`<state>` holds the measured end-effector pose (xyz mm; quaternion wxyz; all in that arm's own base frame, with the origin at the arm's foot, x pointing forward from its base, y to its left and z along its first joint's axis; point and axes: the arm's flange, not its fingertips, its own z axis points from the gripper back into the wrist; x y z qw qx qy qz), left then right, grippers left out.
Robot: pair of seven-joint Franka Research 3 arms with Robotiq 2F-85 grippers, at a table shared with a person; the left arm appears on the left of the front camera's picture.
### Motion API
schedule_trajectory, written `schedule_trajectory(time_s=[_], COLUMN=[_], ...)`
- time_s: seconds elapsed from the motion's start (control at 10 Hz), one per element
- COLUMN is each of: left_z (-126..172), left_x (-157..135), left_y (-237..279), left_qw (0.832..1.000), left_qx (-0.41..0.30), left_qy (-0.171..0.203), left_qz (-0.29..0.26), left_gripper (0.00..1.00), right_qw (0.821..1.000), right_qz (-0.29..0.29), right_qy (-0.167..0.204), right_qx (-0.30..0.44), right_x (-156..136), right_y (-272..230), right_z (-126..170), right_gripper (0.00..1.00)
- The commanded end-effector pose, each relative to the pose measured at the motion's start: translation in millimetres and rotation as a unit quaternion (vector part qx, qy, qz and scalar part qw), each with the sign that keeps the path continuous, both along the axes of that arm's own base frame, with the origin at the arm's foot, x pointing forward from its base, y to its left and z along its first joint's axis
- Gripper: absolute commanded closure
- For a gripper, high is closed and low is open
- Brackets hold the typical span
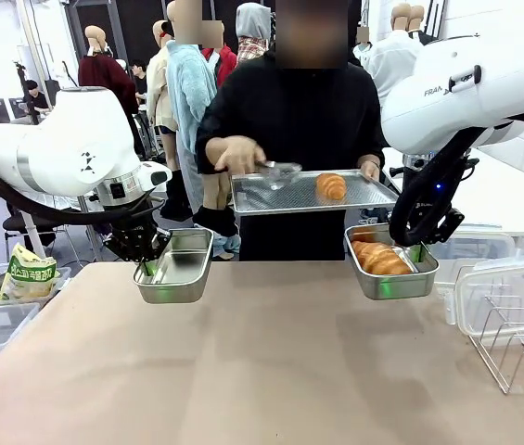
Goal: Place the bread in airtight containers.
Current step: Once an object is inside an Airtight Container , place the container in the center of the table.
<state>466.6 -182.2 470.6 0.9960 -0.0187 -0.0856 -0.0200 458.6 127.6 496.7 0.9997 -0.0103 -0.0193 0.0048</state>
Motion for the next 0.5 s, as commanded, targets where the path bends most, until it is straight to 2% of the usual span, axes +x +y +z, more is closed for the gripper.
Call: schedule_trajectory(time_s=[0.0, 0.4], left_z=[2.9, 2.9], left_x=[0.0, 0.0], left_y=[0.0, 0.0], left_qw=[1.0, 1.0], left_qx=[-0.001, -0.001], left_qy=[-0.004, -0.004], left_qz=[0.0, 0.0], left_gripper=[1.0, 1.0], right_qw=[1.0, 1.0], right_qz=[0.0, 0.0], right_qy=[0.002, 0.002], right_qx=[0.0, 0.0], right_x=[-0.9, -0.9], right_y=[0.2, 0.2], right_z=[1.4, 1.4], right_gripper=[1.0, 1.0])
